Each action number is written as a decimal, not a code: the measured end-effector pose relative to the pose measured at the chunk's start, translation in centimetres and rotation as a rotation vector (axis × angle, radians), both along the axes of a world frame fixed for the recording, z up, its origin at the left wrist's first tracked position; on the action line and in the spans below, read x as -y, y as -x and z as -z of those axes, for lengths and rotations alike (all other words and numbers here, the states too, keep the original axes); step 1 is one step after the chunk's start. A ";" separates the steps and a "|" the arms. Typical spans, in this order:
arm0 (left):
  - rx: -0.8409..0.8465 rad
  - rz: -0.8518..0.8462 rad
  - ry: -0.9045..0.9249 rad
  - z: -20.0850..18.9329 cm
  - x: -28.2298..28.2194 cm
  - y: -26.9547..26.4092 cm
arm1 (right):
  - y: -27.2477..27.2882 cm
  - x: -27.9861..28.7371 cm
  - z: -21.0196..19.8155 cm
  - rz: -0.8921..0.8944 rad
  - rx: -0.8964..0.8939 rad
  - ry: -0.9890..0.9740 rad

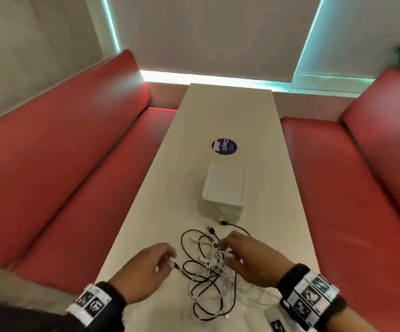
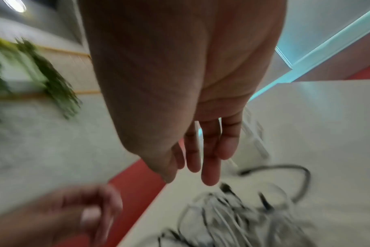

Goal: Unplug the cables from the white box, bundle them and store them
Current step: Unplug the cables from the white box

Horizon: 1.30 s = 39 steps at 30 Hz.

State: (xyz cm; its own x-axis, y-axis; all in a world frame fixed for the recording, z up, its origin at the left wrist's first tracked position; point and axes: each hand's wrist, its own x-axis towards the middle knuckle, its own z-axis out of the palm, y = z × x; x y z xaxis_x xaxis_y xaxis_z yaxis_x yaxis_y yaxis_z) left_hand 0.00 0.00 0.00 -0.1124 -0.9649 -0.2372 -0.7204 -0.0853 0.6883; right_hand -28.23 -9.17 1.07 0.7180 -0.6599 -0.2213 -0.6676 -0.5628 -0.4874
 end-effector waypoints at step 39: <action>0.169 0.201 -0.079 7.0 10.3 7.4 | 1.3 4.2 8.3 0.632 0.012 -0.023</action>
State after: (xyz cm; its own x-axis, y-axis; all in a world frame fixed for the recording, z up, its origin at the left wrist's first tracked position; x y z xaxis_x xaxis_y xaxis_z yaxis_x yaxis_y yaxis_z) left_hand -7.42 -10.27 -6.99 -0.2521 -0.9049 -0.3428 -0.8322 0.0220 0.5540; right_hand -29.52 -13.39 -7.19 0.1938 -0.9525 -0.2350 -0.8622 -0.0511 -0.5039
